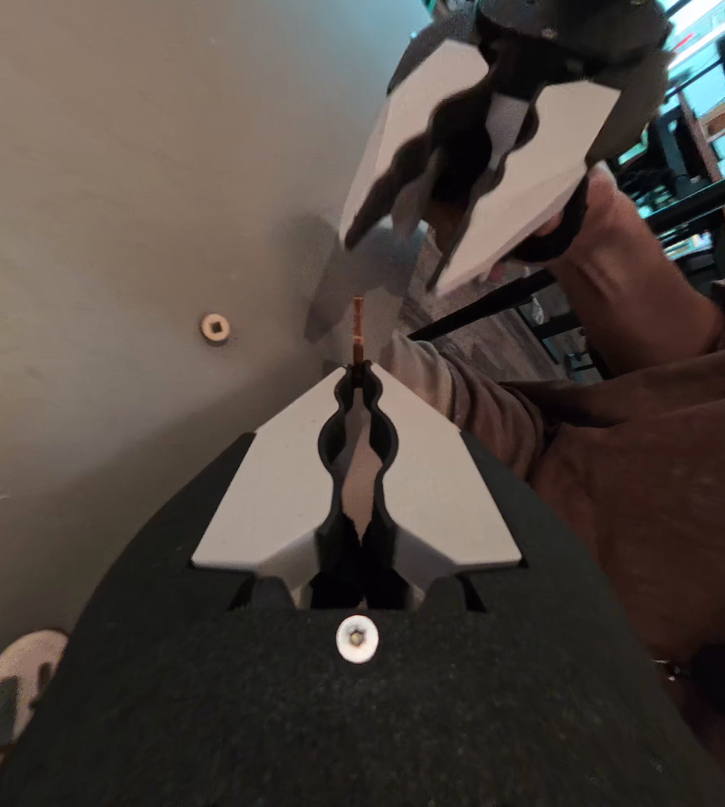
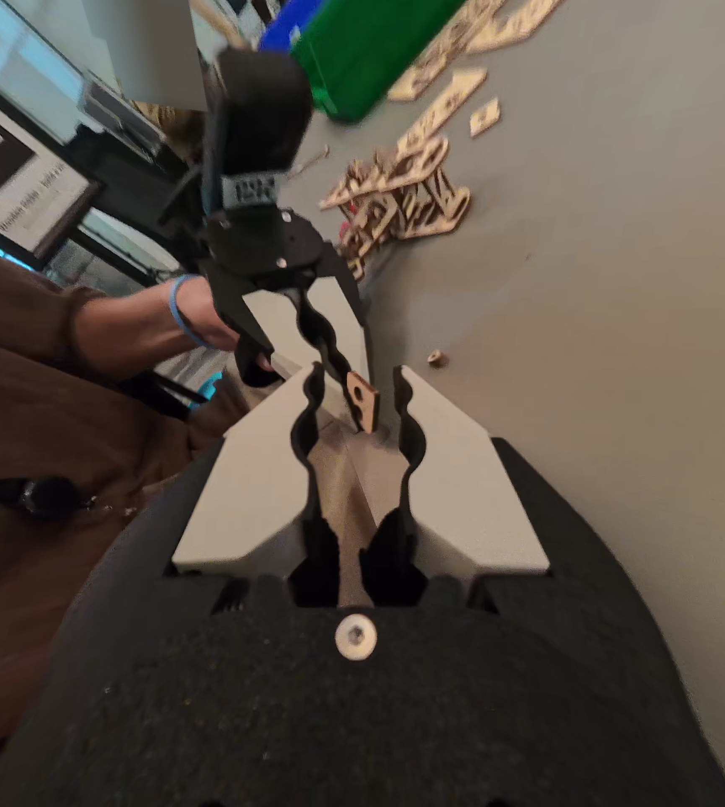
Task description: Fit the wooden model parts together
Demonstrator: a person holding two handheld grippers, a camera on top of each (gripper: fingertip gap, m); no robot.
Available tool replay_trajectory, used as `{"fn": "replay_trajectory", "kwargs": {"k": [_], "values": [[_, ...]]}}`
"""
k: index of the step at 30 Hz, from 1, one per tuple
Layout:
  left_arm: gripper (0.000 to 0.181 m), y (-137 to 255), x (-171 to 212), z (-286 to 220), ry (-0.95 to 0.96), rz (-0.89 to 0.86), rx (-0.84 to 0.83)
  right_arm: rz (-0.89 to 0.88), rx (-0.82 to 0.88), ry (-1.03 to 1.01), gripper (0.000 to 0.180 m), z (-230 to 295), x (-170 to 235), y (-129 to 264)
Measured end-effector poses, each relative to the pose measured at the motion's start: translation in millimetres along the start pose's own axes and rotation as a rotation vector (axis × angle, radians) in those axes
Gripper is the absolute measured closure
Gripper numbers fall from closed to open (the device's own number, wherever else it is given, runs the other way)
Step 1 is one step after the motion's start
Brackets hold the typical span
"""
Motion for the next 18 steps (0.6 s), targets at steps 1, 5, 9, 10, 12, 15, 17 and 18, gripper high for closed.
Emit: {"fn": "replay_trajectory", "kwargs": {"k": [1, 5, 9, 10, 12, 15, 17, 18], "values": [[0.180, 3.7, -0.8, -3.0, 0.015, -0.018, 0.022, -0.033, 0.010, 0.021, 0.148, 1.9, -4.3, 6.7], [0.180, 48.0, -11.9, -23.3, -0.034, -0.131, 0.039, -0.102, 0.157, 0.172, 0.149, 3.3, -10.0, 22.1], [0.180, 148.3, -7.3, -16.7, -0.050, -0.249, -0.201, -0.066, 0.292, 0.305, 0.144, 2.1, -4.8, 11.0], [0.180, 181.9, -0.4, -6.7, -0.018, -0.261, -0.298, -0.048, 0.307, 0.312, 0.143, 2.7, -3.7, 6.1], [0.180, 249.5, 18.7, 18.9, 0.093, -0.247, -0.445, -0.020, 0.302, 0.318, 0.140, 3.9, -1.0, -4.1], [0.180, 325.9, 46.7, 71.7, 0.300, -0.129, -0.632, 0.022, 0.295, 0.321, 0.140, 0.9, 6.0, -17.9], [0.180, 353.3, 48.6, 105.1, 0.371, -0.115, -0.674, 0.042, 0.272, 0.306, 0.142, -1.7, 9.6, -24.8], [0.180, 359.2, 47.6, 119.8, 0.416, -0.092, -0.649, 0.065, 0.268, 0.289, 0.144, -3.4, 10.2, -26.7]]}}
Point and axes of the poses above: each gripper's, where its closed fingertips meet, y back along the fingers, x out of its underside, z = x × y across the jaws, the point moved 8 cm from there along y, back along the fingers
